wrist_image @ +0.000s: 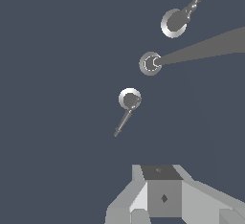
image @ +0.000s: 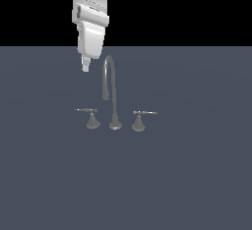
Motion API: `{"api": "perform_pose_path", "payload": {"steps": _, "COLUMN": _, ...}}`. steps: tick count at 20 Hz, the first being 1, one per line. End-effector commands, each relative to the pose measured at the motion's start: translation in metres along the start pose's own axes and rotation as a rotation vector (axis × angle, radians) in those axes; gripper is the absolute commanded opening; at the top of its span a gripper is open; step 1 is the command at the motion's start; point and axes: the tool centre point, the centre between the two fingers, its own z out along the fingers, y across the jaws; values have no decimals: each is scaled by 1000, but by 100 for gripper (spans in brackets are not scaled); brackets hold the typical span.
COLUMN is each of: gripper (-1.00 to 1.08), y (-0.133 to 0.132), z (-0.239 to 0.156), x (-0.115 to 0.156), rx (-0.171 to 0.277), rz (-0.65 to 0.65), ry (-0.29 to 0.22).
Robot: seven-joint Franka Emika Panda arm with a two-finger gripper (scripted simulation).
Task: Turn on the faucet by rotating a designated handle.
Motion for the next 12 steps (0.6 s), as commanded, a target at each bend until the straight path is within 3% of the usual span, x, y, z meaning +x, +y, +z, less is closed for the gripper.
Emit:
{"api": "perform_pose_path", "payload": {"steps": 1, "gripper": -100, "y": -11, "z": 23, "x": 3, "rx": 0, "rz": 75, "ry": 20}}
{"api": "perform_pose_path", "payload": {"steps": 12, "gripper": -100, "y": -45, "z": 114, "x": 17, "rx": 25, "rz": 363, "ry": 143}}
